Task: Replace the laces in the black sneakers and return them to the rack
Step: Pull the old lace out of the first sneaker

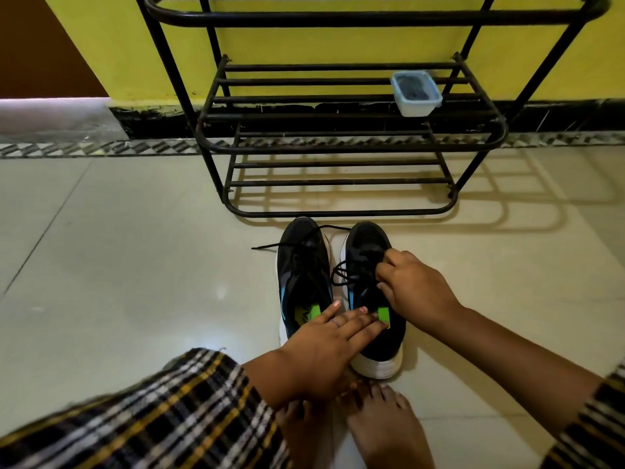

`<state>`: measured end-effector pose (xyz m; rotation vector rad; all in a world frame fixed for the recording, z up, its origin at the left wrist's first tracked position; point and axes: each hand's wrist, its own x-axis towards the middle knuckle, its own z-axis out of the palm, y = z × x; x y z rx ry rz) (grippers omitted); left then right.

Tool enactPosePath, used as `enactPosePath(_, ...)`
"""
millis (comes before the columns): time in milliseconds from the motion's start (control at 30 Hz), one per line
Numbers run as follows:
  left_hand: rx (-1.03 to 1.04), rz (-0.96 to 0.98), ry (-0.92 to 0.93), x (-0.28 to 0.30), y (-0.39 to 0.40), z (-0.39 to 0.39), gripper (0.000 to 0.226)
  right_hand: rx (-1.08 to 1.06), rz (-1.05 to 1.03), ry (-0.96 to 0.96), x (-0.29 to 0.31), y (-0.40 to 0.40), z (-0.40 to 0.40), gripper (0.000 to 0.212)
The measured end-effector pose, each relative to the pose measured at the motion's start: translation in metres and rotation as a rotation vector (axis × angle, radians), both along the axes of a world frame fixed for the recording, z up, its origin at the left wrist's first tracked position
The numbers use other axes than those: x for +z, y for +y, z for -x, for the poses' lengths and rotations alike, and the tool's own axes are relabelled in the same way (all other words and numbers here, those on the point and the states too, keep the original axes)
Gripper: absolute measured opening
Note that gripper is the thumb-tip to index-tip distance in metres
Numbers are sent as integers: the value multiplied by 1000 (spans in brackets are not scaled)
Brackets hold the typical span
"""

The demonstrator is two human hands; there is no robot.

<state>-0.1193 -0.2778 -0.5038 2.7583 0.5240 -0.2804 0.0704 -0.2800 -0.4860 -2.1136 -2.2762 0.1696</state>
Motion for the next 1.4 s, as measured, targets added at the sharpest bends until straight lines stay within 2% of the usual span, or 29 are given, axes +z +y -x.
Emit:
enactPosePath(100,-2,-6,0,-1,0,0,87,-207,-72,315,2,5,-3,7)
enactPosePath(200,3,-2,6,-2,0,0,87,-444,-91,716,18,13,-6,21)
enactPosePath(367,12,17,0,0,0,-1,86,-513,-119,1203,58,23,-4,18)
enactPosePath(700,9,24,8,-1,2,-2,86,-423,-34,1531,78,16,12,21)
enactPosePath(767,12,36,7,-1,3,-2,85,-425,-95,1507,84,21,12,21)
enactPosePath(833,10,40,11,0,3,-2,86,-432,-111,1489,82,25,13,13)
enactPosePath(867,5,38,14,1,3,-2,86,-453,-72,1509,77,26,12,10)
enactPosePath(933,-2,32,15,1,3,-1,86,-531,22,1491,55,26,7,17)
enactPosePath(1000,-5,31,11,1,3,-1,87,-531,50,1192,31,22,3,19)
enactPosePath(1067,-9,32,7,1,3,0,87,-398,77,729,13,14,1,17)
enactPosePath(1100,-9,29,7,0,2,0,87,-313,102,519,6,10,2,21)
enactPosePath(1167,-10,21,10,0,2,-1,87,-171,137,229,-4,2,4,38)
enactPosePath(1267,-14,13,19,0,1,0,87,-44,100,35,-9,-3,9,42)
enactPosePath(1400,-18,16,11,1,0,1,85,-6,62,31,-9,0,6,27)
